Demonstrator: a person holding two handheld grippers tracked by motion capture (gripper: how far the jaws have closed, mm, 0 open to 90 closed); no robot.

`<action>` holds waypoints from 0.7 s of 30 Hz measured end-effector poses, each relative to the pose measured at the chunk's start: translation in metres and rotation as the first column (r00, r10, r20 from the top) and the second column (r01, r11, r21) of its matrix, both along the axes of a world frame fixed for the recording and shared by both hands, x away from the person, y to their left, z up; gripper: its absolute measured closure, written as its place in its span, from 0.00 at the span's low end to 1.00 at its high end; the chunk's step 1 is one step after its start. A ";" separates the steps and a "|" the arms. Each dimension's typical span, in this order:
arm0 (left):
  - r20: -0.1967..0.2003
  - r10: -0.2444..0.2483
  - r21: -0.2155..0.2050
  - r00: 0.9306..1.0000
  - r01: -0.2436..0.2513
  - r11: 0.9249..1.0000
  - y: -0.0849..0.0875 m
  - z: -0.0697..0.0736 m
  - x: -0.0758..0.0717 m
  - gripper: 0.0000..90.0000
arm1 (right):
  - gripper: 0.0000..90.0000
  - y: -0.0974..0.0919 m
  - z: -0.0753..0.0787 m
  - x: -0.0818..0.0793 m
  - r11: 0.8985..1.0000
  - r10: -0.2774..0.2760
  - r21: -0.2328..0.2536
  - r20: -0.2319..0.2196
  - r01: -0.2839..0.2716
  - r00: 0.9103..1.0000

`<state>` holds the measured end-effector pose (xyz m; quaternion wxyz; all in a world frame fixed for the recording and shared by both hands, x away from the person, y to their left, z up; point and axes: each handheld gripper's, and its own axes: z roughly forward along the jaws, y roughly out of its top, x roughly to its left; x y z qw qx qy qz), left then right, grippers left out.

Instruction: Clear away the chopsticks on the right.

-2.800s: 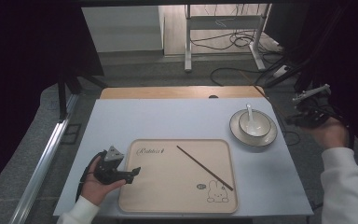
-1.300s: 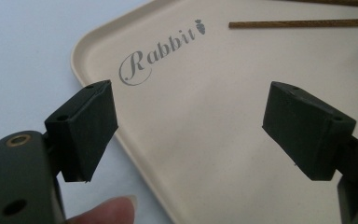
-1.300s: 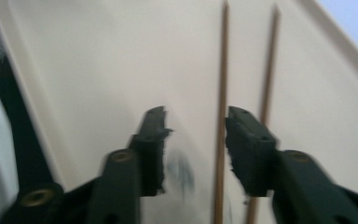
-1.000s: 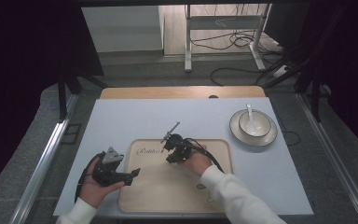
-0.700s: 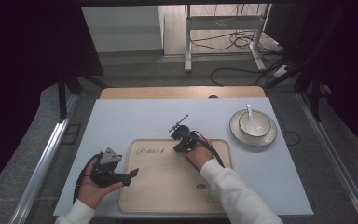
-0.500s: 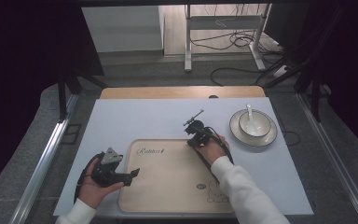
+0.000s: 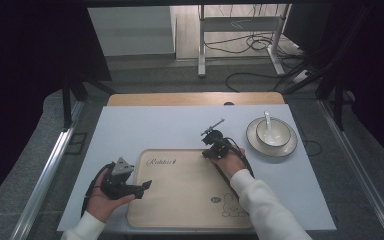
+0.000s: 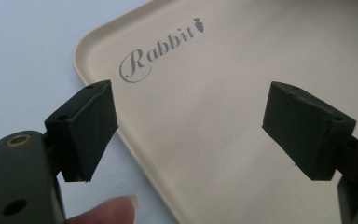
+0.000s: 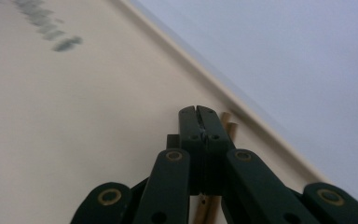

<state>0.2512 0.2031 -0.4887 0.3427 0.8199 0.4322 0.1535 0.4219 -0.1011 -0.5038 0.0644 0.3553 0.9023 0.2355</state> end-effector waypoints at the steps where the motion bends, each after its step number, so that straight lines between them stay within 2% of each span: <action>1: 0.001 0.000 -0.001 1.000 0.000 1.000 0.000 0.000 0.000 0.20 | 1.00 -0.002 -0.001 0.001 1.000 -0.016 -0.004 0.010 0.016 1.000; 4: -0.001 0.000 -0.003 1.000 0.000 1.000 0.001 0.000 0.001 0.20 | 1.00 -0.008 0.002 0.003 0.997 -0.051 -0.064 0.043 0.054 0.998; 6: 0.002 -0.002 -0.005 1.000 0.002 1.000 0.001 0.000 0.001 0.20 | 1.00 -0.020 0.004 0.005 0.993 -0.073 -0.092 0.035 0.076 0.997; 8: 0.004 -0.002 -0.008 1.000 0.002 1.000 0.001 0.001 0.000 0.20 | 1.00 -0.026 0.004 0.004 0.991 -0.086 -0.097 0.035 0.089 0.996; 10: 0.006 -0.005 -0.010 1.000 0.005 1.000 0.002 0.002 0.000 0.20 | 1.00 -0.045 0.005 0.002 0.985 -0.137 -0.099 0.052 0.142 0.989; 11: 0.006 -0.005 -0.010 1.000 0.005 1.000 0.002 0.002 0.000 0.20 | 1.00 -0.045 0.005 0.002 0.985 -0.137 -0.099 0.052 0.142 0.989; 12: 0.006 -0.006 -0.010 1.000 0.006 1.000 0.002 0.002 0.000 0.20 | 1.00 -0.059 0.005 -0.001 0.982 -0.161 -0.095 0.049 0.165 0.986; 13: 0.006 -0.007 -0.010 1.000 0.007 1.000 0.001 0.002 0.000 0.20 | 1.00 -0.064 0.006 -0.003 0.980 -0.170 -0.098 0.056 0.175 0.984; 21: 0.005 -0.011 -0.004 1.000 0.011 1.000 -0.002 0.002 0.001 0.20 | 1.00 -0.083 0.006 -0.010 0.975 -0.192 -0.099 0.065 0.197 0.979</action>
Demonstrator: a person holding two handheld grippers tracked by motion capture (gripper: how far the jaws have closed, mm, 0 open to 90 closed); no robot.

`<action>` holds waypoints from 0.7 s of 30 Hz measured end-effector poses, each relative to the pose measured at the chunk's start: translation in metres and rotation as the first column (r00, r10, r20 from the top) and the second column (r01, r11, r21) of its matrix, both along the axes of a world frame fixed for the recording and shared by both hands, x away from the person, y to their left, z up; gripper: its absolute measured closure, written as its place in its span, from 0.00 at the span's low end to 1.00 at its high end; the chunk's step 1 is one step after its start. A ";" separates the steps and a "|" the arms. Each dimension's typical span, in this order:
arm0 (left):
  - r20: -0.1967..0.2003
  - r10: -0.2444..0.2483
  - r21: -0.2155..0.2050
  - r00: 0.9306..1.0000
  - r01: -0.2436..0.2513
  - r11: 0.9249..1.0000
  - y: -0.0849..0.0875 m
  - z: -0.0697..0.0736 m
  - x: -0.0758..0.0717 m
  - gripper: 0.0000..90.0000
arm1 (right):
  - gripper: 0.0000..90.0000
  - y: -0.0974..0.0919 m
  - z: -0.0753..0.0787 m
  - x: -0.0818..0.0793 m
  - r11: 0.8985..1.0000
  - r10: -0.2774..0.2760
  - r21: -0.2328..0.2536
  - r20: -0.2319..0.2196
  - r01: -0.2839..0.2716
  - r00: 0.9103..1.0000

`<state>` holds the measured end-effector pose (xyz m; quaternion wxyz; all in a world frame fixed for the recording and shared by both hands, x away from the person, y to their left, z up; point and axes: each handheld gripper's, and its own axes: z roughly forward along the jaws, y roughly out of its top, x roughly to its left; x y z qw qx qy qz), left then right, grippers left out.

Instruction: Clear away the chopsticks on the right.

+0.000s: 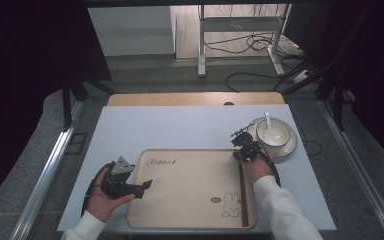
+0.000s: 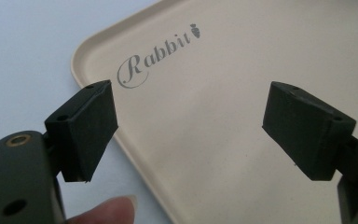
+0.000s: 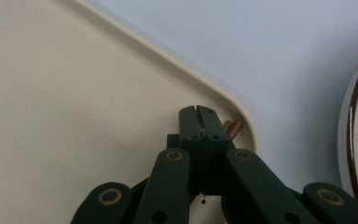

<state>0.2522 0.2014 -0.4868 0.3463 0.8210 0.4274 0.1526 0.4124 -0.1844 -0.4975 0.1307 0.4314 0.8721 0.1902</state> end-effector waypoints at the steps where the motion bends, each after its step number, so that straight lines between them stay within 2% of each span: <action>1: 0.000 0.000 0.000 1.000 0.000 1.000 0.000 0.000 0.000 0.20 | 1.00 0.000 0.001 -0.001 1.000 0.004 0.003 0.003 -0.004 1.000; 4: 0.000 0.001 0.001 1.000 -0.001 1.000 0.000 0.000 0.000 0.20 | 1.00 0.002 0.007 -0.005 0.998 0.031 0.045 0.026 -0.032 0.999; 7: 0.000 0.004 -0.002 1.000 -0.004 1.000 0.001 0.000 -0.001 0.20 | 1.00 0.002 0.023 -0.019 0.987 0.090 0.131 0.066 -0.098 0.994; 10: -0.003 0.007 -0.006 1.000 -0.007 1.000 0.002 -0.001 -0.001 0.20 | 1.00 -0.006 0.036 -0.038 0.962 0.145 0.219 0.104 -0.165 0.984; 11: -0.003 0.007 -0.005 1.000 -0.007 1.000 0.002 -0.001 -0.001 0.20 | 1.00 -0.012 0.041 -0.047 0.945 0.171 0.261 0.126 -0.199 0.977; 15: -0.004 0.007 -0.002 1.000 -0.007 1.000 0.001 -0.001 -0.002 0.20 | 0.98 -0.034 0.053 -0.075 0.905 0.193 0.343 0.192 -0.250 0.962; 16: -0.002 0.006 0.000 1.000 -0.006 1.000 0.000 -0.001 -0.002 0.20 | 0.96 -0.038 0.055 -0.080 0.901 0.191 0.353 0.199 -0.252 0.961; 18: -0.002 0.004 0.000 1.000 -0.004 1.000 -0.001 -0.001 -0.002 0.20 | 0.84 -0.050 0.060 -0.093 0.880 0.207 0.382 0.226 -0.282 0.952; 21: -0.007 0.004 0.003 1.000 -0.004 1.000 -0.002 -0.001 -0.002 0.20 | 0.76 -0.063 0.061 -0.111 0.872 0.208 0.388 0.258 -0.298 0.943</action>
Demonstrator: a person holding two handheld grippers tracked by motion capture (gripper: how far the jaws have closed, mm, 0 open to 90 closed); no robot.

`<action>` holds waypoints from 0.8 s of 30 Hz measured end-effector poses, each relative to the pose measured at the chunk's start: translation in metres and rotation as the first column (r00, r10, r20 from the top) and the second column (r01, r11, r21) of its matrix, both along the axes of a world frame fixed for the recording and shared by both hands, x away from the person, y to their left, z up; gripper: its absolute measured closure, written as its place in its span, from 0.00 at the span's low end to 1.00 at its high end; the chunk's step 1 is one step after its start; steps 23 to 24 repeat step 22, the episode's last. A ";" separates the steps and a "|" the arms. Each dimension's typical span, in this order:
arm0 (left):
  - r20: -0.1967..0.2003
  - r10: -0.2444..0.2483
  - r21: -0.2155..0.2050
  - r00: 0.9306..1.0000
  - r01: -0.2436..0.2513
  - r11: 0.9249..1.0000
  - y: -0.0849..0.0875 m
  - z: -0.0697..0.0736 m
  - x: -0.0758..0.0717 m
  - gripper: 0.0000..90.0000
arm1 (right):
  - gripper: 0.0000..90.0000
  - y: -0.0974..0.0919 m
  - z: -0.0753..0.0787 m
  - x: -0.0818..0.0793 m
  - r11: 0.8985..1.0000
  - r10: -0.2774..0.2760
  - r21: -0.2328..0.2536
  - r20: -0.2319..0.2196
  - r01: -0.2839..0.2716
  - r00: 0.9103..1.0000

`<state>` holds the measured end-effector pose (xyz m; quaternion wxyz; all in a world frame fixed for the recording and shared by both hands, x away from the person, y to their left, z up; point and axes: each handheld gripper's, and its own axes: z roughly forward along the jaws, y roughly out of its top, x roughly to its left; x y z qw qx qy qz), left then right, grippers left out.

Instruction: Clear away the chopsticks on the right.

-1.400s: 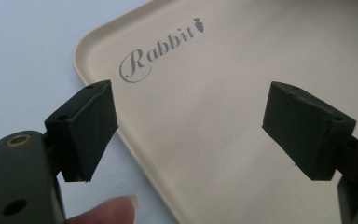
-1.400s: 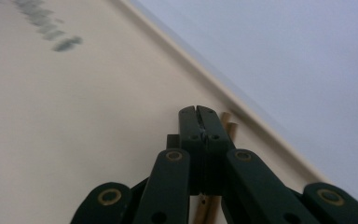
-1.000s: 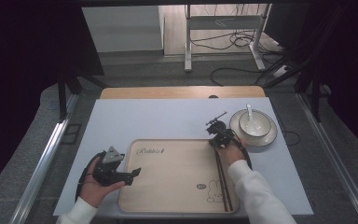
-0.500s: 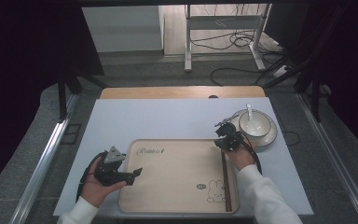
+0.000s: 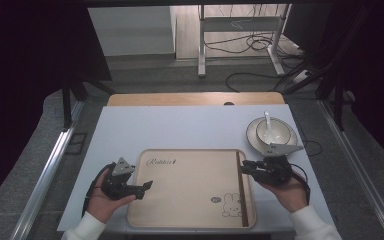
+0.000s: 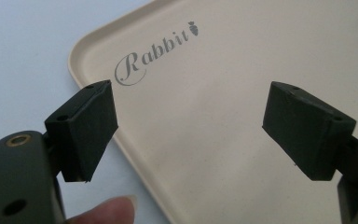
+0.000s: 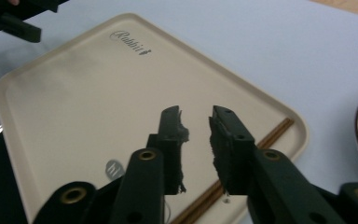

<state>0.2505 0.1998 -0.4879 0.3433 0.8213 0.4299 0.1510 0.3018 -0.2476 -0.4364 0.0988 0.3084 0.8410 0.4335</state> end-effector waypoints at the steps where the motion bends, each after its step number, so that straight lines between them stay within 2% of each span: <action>1: -0.003 0.003 -0.001 1.000 -0.003 1.000 0.000 0.000 0.000 0.20 | 0.72 -0.003 0.000 -0.004 1.000 -0.001 0.006 -0.002 0.001 1.000; 6: -0.004 0.002 0.002 1.000 -0.002 1.000 -0.001 -0.001 0.000 0.20 | 0.57 -0.018 -0.008 -0.020 1.000 -0.009 0.006 0.001 0.009 1.000; 11: -0.004 0.003 0.003 1.000 -0.003 1.000 -0.001 -0.001 0.000 0.20 | 0.45 -0.031 -0.013 -0.024 0.999 -0.038 0.010 -0.004 0.038 0.999; 17: -0.003 0.001 0.007 1.000 -0.001 1.000 -0.001 -0.001 -0.001 0.20 | 0.37 -0.036 -0.013 -0.024 0.998 -0.063 0.018 0.018 0.063 0.998; 21: -0.004 0.003 0.009 1.000 -0.003 1.000 -0.001 -0.002 -0.001 0.20 | 0.32 -0.035 -0.012 -0.026 0.998 -0.060 0.019 0.044 0.059 0.997; 24: -0.005 0.002 0.009 1.000 -0.002 1.000 -0.001 -0.002 0.000 0.20 | 0.32 -0.035 -0.012 -0.026 0.998 -0.055 0.018 0.047 0.054 0.997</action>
